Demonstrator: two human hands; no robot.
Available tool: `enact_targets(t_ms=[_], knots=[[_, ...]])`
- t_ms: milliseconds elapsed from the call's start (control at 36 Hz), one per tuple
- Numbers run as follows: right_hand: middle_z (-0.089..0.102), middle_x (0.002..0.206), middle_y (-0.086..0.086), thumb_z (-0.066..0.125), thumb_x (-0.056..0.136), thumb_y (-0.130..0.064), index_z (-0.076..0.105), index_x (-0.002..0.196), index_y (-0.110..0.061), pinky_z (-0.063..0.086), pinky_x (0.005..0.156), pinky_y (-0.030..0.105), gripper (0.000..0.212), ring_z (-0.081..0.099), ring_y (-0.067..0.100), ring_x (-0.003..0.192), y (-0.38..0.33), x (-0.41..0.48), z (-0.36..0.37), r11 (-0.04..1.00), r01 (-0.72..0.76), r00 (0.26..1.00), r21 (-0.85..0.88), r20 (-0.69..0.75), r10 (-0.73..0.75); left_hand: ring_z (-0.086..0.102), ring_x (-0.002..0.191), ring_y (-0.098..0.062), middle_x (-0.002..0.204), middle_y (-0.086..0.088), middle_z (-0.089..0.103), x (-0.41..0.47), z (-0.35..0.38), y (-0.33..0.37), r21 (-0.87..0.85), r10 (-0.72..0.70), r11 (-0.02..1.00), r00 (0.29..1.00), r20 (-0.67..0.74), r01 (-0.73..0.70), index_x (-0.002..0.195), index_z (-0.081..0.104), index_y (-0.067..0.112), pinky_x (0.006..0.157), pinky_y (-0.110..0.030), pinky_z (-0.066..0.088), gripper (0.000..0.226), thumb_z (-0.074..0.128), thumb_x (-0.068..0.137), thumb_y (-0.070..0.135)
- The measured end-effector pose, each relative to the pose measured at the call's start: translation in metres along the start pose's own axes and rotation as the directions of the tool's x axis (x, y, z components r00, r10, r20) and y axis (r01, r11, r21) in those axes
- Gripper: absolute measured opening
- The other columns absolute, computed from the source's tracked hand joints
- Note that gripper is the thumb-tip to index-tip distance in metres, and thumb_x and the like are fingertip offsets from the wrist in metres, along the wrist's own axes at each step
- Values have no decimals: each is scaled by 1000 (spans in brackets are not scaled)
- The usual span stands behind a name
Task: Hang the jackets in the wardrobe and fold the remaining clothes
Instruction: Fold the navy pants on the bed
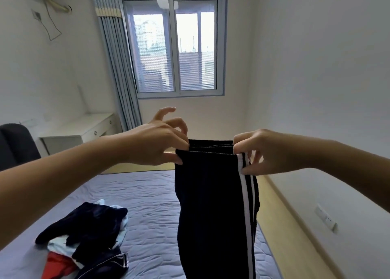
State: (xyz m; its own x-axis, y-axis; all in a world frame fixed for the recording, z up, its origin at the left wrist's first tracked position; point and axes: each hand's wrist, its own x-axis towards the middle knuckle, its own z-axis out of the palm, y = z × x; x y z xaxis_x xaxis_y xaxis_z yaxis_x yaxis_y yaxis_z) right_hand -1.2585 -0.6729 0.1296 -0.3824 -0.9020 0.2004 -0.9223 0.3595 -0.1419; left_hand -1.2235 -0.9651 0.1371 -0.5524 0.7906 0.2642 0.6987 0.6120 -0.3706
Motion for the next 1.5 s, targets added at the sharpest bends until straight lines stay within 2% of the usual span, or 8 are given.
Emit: enact_targets(t_ms=[194,306,444,750,1139,1278,1417,1500], knots=[[60,84,3,61,80,-48,71,96,-7,53,70,39,46,61,22,77,12,1,-14,999,-40,999,30,-19,41,51,74,-4,83,15,54,7,-11,19,-265,43,964,997,64,-24,77,55,29,80,-25,41,11,57,84,37],[62,87,-2,71,83,-27,73,103,-14,54,72,37,23,62,18,81,11,9,-16,999,-18,1000,32,-20,19,46,64,0,80,12,44,8,-14,20,-189,37,982,985,168,-4,74,42,28,56,-12,33,18,57,81,35],[61,88,4,68,86,-22,72,105,-11,56,72,29,23,61,20,81,5,17,-13,998,52,999,22,10,-52,53,73,-12,89,10,45,7,-6,18,-111,-19,992,929,371,65,79,58,21,70,-37,48,21,49,85,39],[56,88,-2,66,88,-24,70,92,-11,49,69,17,14,58,14,78,5,17,-9,988,144,989,-56,54,-141,56,83,-12,93,11,57,9,-8,21,-12,31,1000,907,419,-28,96,63,26,81,-35,47,20,52,91,42],[55,83,-2,62,90,-23,68,90,-7,43,70,18,17,54,14,74,15,5,-17,984,122,978,133,-185,-96,50,83,8,83,15,55,3,-15,12,-320,-173,940,974,-148,119,92,53,31,72,-7,40,12,64,88,32],[56,86,6,67,83,1,57,86,-9,48,68,17,14,58,13,74,18,14,-13,930,89,896,357,-437,82,65,79,-10,92,15,59,16,-23,8,-522,-405,818,887,-223,242,94,44,47,73,-29,56,41,71,79,20],[62,112,13,68,80,5,48,129,-25,54,89,33,61,66,23,97,17,24,-16,607,-104,881,788,-210,424,63,81,0,109,20,52,28,-29,-5,-561,-567,685,824,-7,466,129,33,51,66,-18,51,71,75,77,25],[65,109,17,66,79,9,56,124,-9,53,88,29,49,65,25,100,16,33,-17,561,-271,885,782,-26,464,62,79,1,92,20,60,37,-26,-14,-465,-575,641,783,237,611,129,53,29,68,-12,46,56,76,78,22]])
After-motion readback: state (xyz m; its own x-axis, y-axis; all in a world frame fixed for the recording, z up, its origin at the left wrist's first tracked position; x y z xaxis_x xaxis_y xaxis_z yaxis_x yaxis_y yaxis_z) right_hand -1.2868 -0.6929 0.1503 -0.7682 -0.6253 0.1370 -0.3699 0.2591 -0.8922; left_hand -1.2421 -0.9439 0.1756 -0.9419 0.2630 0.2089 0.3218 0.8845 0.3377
